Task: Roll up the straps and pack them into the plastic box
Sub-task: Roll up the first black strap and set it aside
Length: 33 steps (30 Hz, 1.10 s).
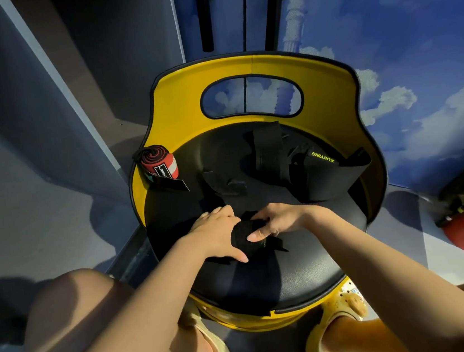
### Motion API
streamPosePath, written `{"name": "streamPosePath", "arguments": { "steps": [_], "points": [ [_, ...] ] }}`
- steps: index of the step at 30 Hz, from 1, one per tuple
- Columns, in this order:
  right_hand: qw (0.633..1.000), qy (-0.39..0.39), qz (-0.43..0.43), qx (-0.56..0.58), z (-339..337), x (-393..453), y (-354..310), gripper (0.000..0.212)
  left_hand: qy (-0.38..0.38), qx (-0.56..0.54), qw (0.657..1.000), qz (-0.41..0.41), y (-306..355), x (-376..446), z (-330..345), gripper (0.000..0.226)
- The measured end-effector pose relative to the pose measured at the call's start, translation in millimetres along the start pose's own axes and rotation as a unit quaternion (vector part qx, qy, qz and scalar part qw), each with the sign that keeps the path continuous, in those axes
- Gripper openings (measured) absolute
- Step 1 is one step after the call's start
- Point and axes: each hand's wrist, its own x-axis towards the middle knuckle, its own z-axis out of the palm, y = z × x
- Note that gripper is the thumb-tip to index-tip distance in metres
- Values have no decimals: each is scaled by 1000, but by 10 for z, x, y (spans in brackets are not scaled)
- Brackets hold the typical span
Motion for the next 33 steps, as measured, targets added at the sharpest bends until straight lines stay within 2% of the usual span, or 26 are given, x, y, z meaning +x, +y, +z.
{"name": "streamPosePath", "arguments": {
  "steps": [2,3,4,6,7,10,13,18,20,22,25,28,30,33],
  "points": [
    [999,10,19,35,11,-3,26,30,0,-5,1000,3,13,20,-21,91],
    [996,63,26,61,21,20,54,37,-4,-17,1000,3,4,31,-37,89],
    [983,150,38,94,29,71,100,46,-8,-30,1000,4,-11,46,-54,86],
    [929,328,72,155,58,199,177,56,-18,-45,999,5,-22,64,-86,81],
    [912,361,84,175,79,271,187,55,-23,-43,999,6,-20,75,-101,80],
    [916,326,108,206,120,454,123,48,-41,-38,998,0,-11,123,-145,80],
    [904,328,120,246,52,558,55,35,-59,-51,997,-4,-25,158,-176,81],
    [911,268,118,291,-30,608,-28,34,-83,-100,991,-14,-82,191,-213,81],
    [897,276,97,330,-32,660,-20,28,-89,-115,989,-14,-103,205,-222,80],
    [869,314,68,375,-29,700,17,19,-91,-128,988,-11,-117,213,-227,79],
    [843,346,24,412,-29,718,82,25,-93,-141,986,-9,-129,238,-225,77],
    [849,369,29,378,-25,764,106,26,-98,-152,983,-13,-144,257,-228,76],
    [864,389,60,316,-30,814,98,18,-99,-169,981,-15,-159,259,-233,75],
    [889,393,107,210,-36,846,60,33,-101,-193,976,-21,-187,269,-214,73]
  ]
}}
